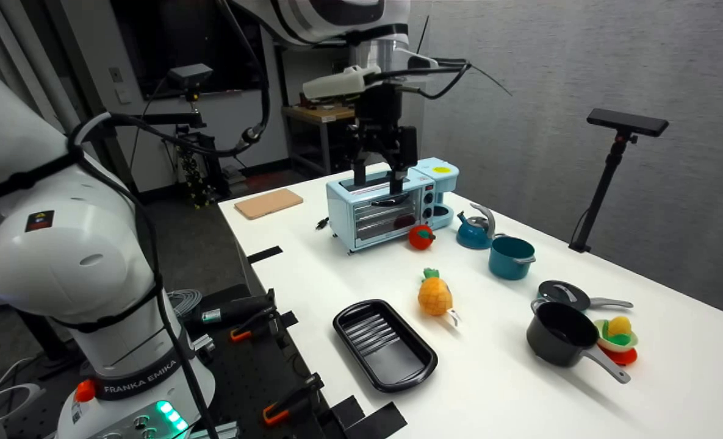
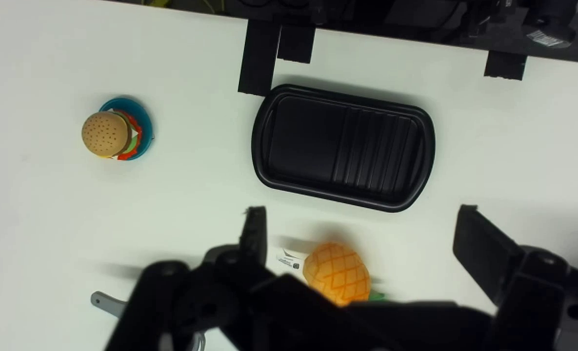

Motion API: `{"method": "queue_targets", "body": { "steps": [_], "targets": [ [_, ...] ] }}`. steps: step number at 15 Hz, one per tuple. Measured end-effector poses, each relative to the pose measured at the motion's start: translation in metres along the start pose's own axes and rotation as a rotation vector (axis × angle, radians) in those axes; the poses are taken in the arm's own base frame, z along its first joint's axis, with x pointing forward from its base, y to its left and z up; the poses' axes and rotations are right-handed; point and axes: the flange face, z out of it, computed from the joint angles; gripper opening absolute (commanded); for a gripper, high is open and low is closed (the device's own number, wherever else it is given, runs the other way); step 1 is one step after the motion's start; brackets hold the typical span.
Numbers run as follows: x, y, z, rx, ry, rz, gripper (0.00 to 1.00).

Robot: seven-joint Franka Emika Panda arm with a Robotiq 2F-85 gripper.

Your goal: Move the pineapple plushy backwards

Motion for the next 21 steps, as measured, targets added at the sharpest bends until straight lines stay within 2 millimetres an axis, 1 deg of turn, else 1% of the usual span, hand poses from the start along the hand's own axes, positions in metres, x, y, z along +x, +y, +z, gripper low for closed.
{"method": "queue_targets", "body": {
  "steps": [6, 8, 9, 11, 13, 17, 19, 21],
  "targets": [
    [0.050, 0.020, 0.019, -0.034, -0.026, 0.000, 1.00],
    [0.063, 0.023, 0.022, -0.047, -0.016, -0.004, 1.00],
    [0.068, 0.021, 0.025, -0.049, -0.009, -0.005, 1.00],
    [0.079, 0.009, 0.035, -0.051, -0.002, -0.013, 1.00],
    [0.086, -0.008, 0.046, -0.040, -0.016, -0.032, 1.00],
    [0.096, -0.042, 0.068, -0.024, -0.060, -0.089, 1.00],
    [0.098, -0.054, 0.075, -0.022, -0.074, -0.110, 1.00],
    [0.099, -0.059, 0.077, -0.019, -0.078, -0.118, 1.00]
  ]
}}
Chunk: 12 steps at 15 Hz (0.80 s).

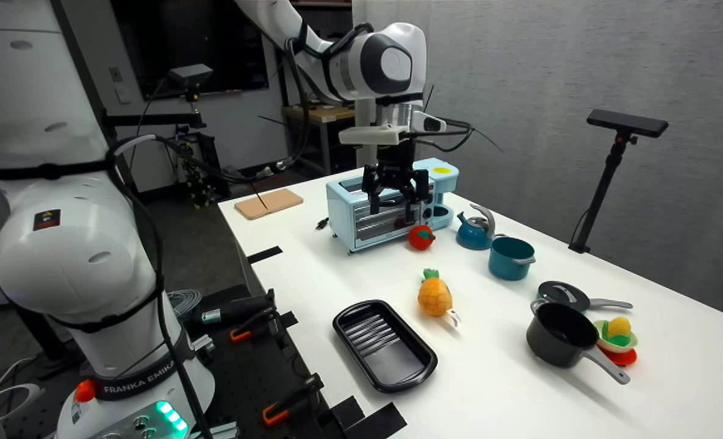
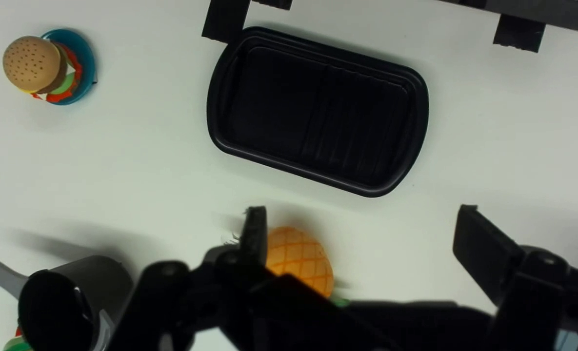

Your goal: Move the pineapple plushy backwards

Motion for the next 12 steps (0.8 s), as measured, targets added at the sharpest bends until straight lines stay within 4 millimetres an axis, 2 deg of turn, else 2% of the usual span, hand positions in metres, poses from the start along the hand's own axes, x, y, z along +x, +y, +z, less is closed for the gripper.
{"method": "queue_targets", "body": {
  "steps": [12],
  "targets": [
    [0.0009, 0.0004, 0.0000, -0.004, 0.009, 0.006, 1.00]
  ]
}}
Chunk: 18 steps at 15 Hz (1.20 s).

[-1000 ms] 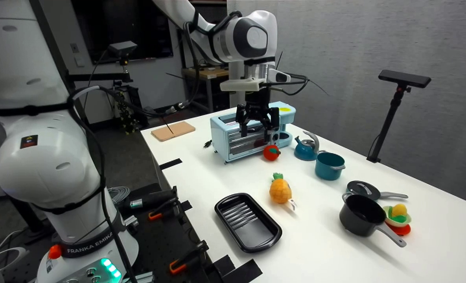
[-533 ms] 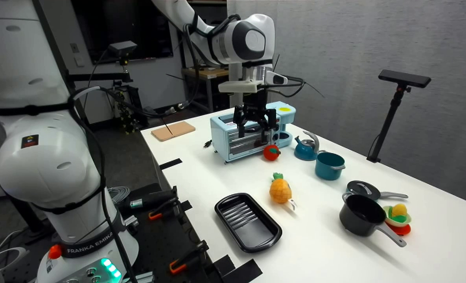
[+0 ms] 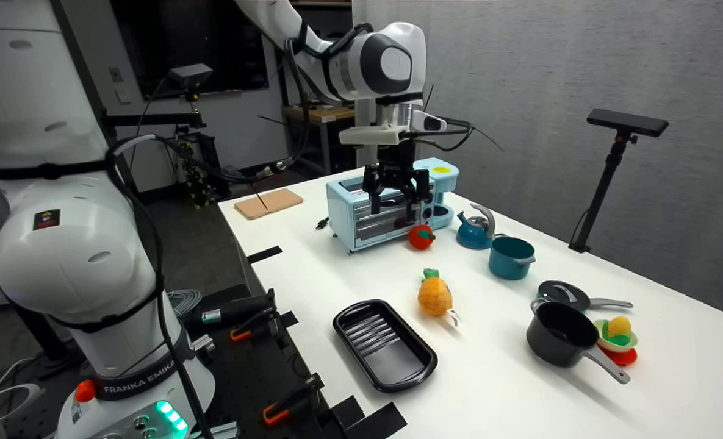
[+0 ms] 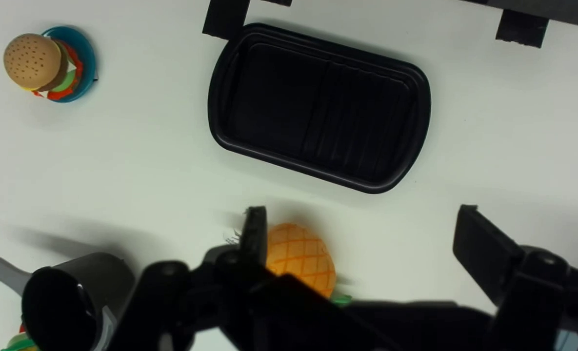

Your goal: Move the pineapple plushy backwards

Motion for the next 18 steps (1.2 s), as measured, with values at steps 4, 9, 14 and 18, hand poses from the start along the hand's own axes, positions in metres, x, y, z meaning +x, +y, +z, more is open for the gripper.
{"method": "queue_targets", "body": {
  "steps": [4, 9, 14, 18],
  "targets": [
    [0.001, 0.001, 0.000, -0.014, 0.009, 0.016, 1.00],
    [0.000, 0.002, 0.001, -0.038, 0.005, 0.009, 1.00],
    [0.017, -0.002, 0.022, -0.076, -0.008, 0.015, 1.00],
    [0.043, -0.018, 0.056, -0.094, -0.034, -0.004, 1.00]
  ]
}}
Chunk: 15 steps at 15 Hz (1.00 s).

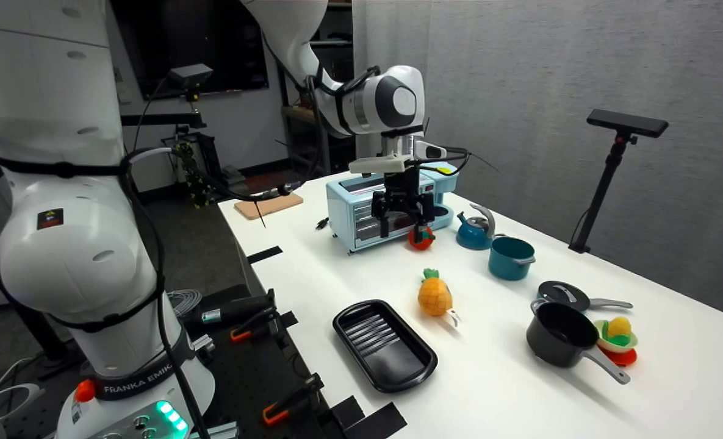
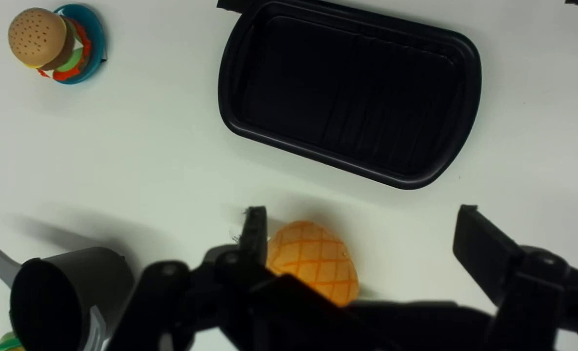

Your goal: Move the pineapple plushy backwards

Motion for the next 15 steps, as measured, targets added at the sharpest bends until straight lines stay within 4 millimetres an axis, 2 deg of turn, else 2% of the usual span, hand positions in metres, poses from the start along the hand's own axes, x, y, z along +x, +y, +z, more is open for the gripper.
{"method": "queue_targets", "body": {
  "steps": [3, 9, 15],
  "targets": [
    [0.010, -0.004, 0.004, 0.002, 0.017, 0.013, 1.00],
    [0.036, 0.022, 0.005, -0.016, 0.086, 0.181, 1.00],
    [0.063, 0.011, 0.031, -0.031, 0.091, 0.225, 1.00]
  ]
}}
